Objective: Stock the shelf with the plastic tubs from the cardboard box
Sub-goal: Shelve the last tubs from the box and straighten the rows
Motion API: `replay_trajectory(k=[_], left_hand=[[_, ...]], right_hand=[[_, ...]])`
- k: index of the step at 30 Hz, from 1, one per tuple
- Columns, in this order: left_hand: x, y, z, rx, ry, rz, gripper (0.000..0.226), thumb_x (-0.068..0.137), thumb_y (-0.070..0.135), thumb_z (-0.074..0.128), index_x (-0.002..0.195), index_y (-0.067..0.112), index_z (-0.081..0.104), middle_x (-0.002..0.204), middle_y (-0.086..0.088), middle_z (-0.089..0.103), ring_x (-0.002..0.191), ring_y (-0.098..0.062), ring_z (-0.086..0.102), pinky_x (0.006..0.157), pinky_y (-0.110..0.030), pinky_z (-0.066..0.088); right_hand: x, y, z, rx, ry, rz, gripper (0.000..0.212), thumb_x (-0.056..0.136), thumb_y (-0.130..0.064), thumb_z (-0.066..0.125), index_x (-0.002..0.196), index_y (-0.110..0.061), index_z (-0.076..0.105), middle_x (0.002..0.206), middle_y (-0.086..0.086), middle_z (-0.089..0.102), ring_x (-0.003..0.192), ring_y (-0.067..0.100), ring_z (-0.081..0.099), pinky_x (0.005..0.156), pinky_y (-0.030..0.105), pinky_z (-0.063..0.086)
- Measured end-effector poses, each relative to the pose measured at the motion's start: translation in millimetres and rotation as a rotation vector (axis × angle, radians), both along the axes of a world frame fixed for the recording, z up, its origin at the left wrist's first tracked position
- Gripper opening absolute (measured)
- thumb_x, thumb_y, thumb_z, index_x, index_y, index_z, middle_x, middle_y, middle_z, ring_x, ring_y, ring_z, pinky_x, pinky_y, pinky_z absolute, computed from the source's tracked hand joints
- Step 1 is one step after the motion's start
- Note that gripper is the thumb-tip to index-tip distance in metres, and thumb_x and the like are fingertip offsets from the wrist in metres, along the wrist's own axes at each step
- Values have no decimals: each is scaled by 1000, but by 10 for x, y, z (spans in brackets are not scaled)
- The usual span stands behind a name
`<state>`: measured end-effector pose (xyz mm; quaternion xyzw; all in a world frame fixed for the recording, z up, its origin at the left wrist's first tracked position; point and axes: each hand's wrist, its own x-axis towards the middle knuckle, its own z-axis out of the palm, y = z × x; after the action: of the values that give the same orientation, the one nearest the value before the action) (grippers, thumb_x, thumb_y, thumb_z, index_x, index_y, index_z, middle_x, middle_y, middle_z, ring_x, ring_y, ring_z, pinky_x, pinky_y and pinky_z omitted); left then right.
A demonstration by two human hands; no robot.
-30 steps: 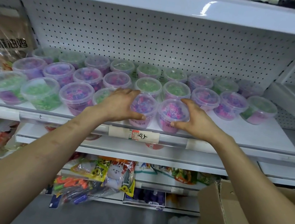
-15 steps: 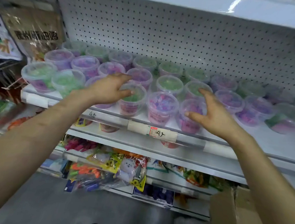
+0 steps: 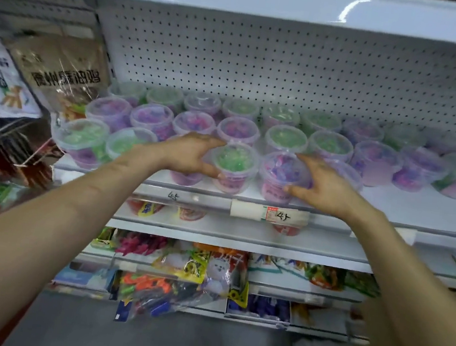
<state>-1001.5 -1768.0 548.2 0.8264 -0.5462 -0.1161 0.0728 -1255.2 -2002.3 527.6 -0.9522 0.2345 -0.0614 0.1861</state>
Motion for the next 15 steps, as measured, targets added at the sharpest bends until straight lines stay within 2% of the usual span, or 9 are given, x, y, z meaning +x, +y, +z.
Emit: replay_trajectory(k=[2, 5, 7, 11, 15], left_hand=[[-2, -14, -18, -18, 1, 4, 105, 76, 82, 63, 160, 26, 35, 164, -1, 38, 148, -27, 37, 122, -41, 31], [-54, -39, -42, -77, -18, 28, 91, 85, 64, 72, 158, 20, 40, 160, -6, 44, 143, -31, 42, 114, -33, 32], [-87, -39, -78, -125, -44, 42, 84, 87, 57, 75, 156, 20, 44, 158, -8, 47, 142, -32, 42, 111, -32, 32], [-93, -11, -111, -152, -20, 53, 85, 84, 61, 75, 154, 22, 46, 157, -7, 49, 145, -36, 40, 116, -39, 31], [-110, 22, -75, -176, -16, 35, 82, 84, 62, 74, 150, 22, 50, 153, -2, 53, 139, -27, 46, 111, -36, 33]], right_hand=[[-1, 44, 11, 1, 2, -14, 99, 78, -69, 65, 160, -21, 37, 162, 3, 46, 146, 24, 47, 117, 44, 42], [5, 81, 43, 20, -2, -33, 90, 86, -51, 78, 160, -18, 38, 163, 4, 44, 147, 25, 44, 119, 39, 39], [3, 76, 33, 19, -5, -41, 89, 87, -46, 81, 160, -17, 39, 163, 4, 44, 147, 25, 44, 119, 39, 38], [35, 50, 41, 15, -5, -47, 89, 86, -43, 82, 159, -16, 40, 162, 5, 45, 147, 25, 45, 117, 36, 36], [57, 73, 51, 24, -6, -37, 88, 87, -43, 81, 160, -18, 39, 161, 5, 47, 144, 26, 47, 113, 34, 38]])
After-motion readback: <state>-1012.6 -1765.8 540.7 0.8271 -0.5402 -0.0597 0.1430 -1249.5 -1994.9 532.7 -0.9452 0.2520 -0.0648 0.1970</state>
